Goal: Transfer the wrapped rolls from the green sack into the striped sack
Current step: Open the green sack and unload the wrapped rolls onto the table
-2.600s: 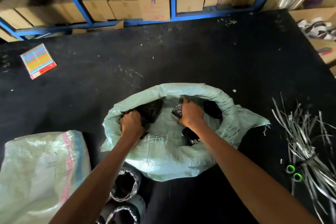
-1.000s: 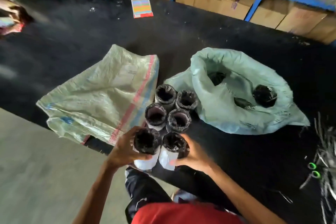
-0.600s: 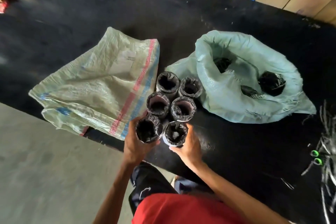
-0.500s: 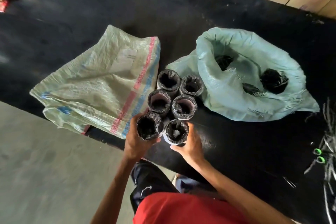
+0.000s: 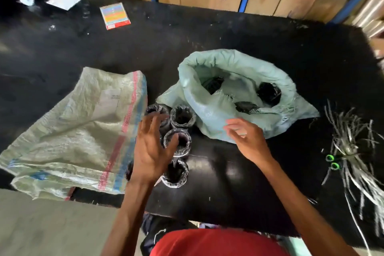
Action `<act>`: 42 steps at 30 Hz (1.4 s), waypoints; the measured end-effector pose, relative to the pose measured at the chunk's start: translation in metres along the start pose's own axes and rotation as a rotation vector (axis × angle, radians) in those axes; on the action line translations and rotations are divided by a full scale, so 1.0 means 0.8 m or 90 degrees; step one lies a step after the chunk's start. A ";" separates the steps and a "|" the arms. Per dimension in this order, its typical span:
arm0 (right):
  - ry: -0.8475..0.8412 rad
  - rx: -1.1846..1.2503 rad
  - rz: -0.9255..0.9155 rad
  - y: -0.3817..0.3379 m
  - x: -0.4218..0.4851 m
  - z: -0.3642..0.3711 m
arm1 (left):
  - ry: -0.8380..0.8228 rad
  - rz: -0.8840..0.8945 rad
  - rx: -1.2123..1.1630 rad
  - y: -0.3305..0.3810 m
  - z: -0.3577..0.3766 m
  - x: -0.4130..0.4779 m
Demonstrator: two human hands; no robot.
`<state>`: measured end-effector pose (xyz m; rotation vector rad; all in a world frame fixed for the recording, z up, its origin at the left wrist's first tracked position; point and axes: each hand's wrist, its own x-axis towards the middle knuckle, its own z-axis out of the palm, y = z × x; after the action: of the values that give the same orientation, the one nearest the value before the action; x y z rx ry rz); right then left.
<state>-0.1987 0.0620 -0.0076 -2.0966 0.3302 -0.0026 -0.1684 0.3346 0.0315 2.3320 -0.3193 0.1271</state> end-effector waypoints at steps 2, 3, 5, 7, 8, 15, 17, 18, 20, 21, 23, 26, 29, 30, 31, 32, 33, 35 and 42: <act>0.069 0.012 -0.009 -0.002 0.019 -0.031 | -0.026 0.054 -0.025 0.026 0.019 0.036; 0.100 0.019 -0.007 0.001 0.028 -0.049 | -0.037 0.081 -0.021 0.043 0.032 0.056; 0.140 0.012 -0.010 0.012 0.043 -0.077 | -0.054 0.117 -0.015 0.072 0.058 0.088; 0.152 -0.038 -0.022 0.025 0.053 -0.093 | -0.078 0.126 -0.020 0.092 0.080 0.114; 0.156 -0.065 -0.017 0.035 0.061 -0.102 | -0.095 0.127 -0.029 0.099 0.094 0.129; 0.046 -0.132 0.104 0.079 0.133 -0.120 | -0.286 0.057 0.043 0.075 0.175 0.253; 0.016 -0.180 0.099 0.083 0.163 -0.116 | -0.376 0.033 0.148 0.055 0.197 0.293; 0.006 -0.214 0.095 0.084 0.177 -0.113 | -0.416 0.020 0.196 0.050 0.206 0.311; -0.034 -0.273 0.128 0.087 0.210 -0.105 | -0.486 -0.019 0.266 0.044 0.228 0.348; -0.072 -0.304 0.168 0.088 0.223 -0.101 | -0.515 -0.042 0.298 0.042 0.238 0.365; -0.189 -0.356 0.274 0.095 0.244 -0.089 | -0.615 -0.080 0.381 0.035 0.261 0.395; -0.294 -0.341 0.385 0.116 0.261 -0.067 | -0.747 -0.132 0.422 0.012 0.293 0.419; -0.264 -0.343 0.397 0.136 0.262 -0.054 | -0.736 -0.166 0.403 -0.010 0.306 0.426; -0.250 -0.333 0.402 0.143 0.259 -0.051 | -0.728 -0.180 0.392 -0.015 0.308 0.424; -0.235 -0.320 0.405 0.147 0.257 -0.049 | -0.719 -0.190 0.385 -0.019 0.309 0.423; -0.221 -0.302 0.406 0.151 0.254 -0.050 | -0.710 -0.192 0.380 -0.022 0.310 0.421; -0.211 -0.283 0.408 0.154 0.251 -0.053 | -0.705 -0.193 0.374 -0.023 0.312 0.418; -0.181 -0.237 0.404 0.157 0.246 -0.058 | -0.695 -0.190 0.348 -0.020 0.315 0.410; 0.072 0.128 0.343 0.112 0.219 -0.083 | -0.500 -0.133 0.037 0.040 0.276 0.367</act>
<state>-0.0594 -0.0785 -0.0712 -1.7581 0.9165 0.1584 0.1047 0.1001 -0.0471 2.3626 -0.4458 -0.9071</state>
